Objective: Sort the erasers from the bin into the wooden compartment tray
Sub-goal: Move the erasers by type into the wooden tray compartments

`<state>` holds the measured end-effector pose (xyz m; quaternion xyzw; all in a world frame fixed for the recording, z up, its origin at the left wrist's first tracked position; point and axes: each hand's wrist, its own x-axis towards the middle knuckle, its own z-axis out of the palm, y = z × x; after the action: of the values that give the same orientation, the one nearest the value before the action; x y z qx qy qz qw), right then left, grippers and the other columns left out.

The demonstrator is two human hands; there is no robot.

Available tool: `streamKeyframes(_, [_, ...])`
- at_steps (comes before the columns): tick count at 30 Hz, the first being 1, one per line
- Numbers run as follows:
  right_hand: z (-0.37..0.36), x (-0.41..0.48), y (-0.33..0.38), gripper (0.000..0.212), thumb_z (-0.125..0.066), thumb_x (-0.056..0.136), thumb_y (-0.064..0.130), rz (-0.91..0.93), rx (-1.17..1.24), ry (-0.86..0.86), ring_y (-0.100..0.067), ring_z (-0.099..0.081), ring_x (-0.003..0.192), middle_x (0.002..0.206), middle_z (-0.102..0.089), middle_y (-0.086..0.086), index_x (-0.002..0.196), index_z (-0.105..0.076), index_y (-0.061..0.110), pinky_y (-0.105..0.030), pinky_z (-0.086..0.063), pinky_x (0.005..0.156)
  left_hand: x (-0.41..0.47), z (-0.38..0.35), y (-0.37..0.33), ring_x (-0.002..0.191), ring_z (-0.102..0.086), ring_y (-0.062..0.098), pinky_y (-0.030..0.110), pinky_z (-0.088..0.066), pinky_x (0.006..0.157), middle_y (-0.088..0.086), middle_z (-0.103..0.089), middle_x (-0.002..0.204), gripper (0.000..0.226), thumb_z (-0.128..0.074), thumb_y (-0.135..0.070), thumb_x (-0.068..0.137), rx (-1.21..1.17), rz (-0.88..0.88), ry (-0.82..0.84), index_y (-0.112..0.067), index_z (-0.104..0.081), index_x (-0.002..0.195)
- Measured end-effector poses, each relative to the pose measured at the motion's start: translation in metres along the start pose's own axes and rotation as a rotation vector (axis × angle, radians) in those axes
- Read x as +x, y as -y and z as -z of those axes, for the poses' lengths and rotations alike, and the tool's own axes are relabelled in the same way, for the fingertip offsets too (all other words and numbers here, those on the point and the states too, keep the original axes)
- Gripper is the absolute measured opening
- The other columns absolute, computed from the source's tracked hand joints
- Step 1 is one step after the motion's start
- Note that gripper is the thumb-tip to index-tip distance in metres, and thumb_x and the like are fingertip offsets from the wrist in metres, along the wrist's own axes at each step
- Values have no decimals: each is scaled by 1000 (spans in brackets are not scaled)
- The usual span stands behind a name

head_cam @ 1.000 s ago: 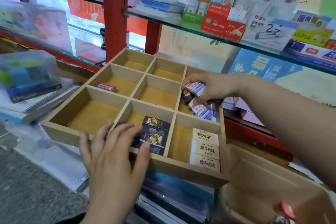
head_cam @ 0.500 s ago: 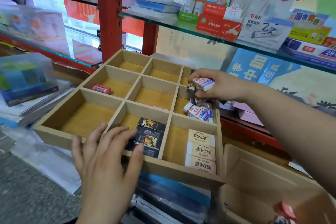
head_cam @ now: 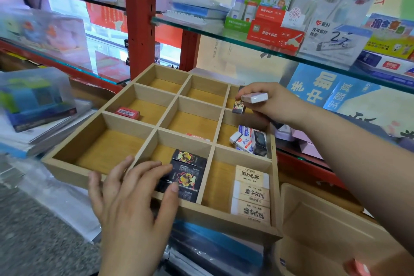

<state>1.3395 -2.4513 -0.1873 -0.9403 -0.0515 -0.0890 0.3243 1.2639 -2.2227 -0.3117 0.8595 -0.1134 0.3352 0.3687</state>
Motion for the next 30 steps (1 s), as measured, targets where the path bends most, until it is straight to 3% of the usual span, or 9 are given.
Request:
streamKeyframes(2, [-2,2,11,17,-54,88,4,47,1,50,1,-53,58,83,-62,5,97,-66,11,-11,-42,54,0,0,-1,113,-37,20,25,-2,105,-17,-50,95,36,-39,-41,78,1,1,-2,-23,-69,91])
streamKeyframes(4, [-10,5,22,23,-56,85,1,103,-58,135,-6,-58,72,91,-58,9,98,-65,18,-10,-46,67,0,0,-1,113,-37,20,27,-3,104,-17,-51,95,37,-39,-41,78,4,-2,-4,-23,-69,91])
streamKeyframes(6, [-19,7,31,35,-56,84,2,134,-152,237,-2,-54,77,94,-52,16,114,-60,19,-1,-39,67,0,0,-1,113,-37,20,28,-4,104,-17,-51,95,37,-40,-40,77,-1,0,-5,-22,-69,90])
streamKeyframes(10, [-25,6,30,66,-57,84,3,48,-147,388,-7,-51,73,119,-45,6,139,-29,28,-17,-46,71,-1,1,1,112,-38,20,26,-1,106,-17,-51,96,37,-40,-41,77,-12,1,5,-22,-69,90])
streamKeyframes(15, [-11,-2,13,65,-56,82,-6,-72,56,410,-9,-54,103,132,-45,2,135,-35,25,-17,-48,83,-1,1,3,113,-38,20,27,-3,106,-18,-51,95,36,-40,-46,80,-23,-24,2,-25,-67,91])
streamKeyframes(19, [-7,-8,6,61,-64,77,-3,-119,83,359,-10,-57,85,106,-52,3,129,-42,20,-16,-49,72,0,1,3,112,-39,21,26,-2,106,-18,-51,96,51,-23,-61,90,-24,-23,9,-29,-64,92])
streamKeyframes(22, [-13,-12,6,50,-67,78,5,-118,-67,354,-5,-52,68,80,-51,8,124,-50,14,-14,-45,67,0,1,1,113,-38,20,27,-5,104,-17,-52,95,37,-40,-46,80,-9,-21,-3,-24,-68,89])
streamKeyframes(27, [-13,-15,12,33,-67,78,9,-37,-154,113,3,-47,68,73,-50,18,110,-62,14,-2,-36,61,-1,1,2,113,-38,20,28,-6,102,-17,-52,94,34,-41,-41,77,-14,-24,4,-23,-68,89])
streamKeyframes(30, [-15,-24,27,31,-70,75,10,0,-65,125,2,-49,65,76,-54,13,105,-63,14,-2,-40,59,-1,1,2,113,-37,20,29,-6,102,-17,-52,95,35,-41,-41,78,-16,-24,12,-23,-68,90])
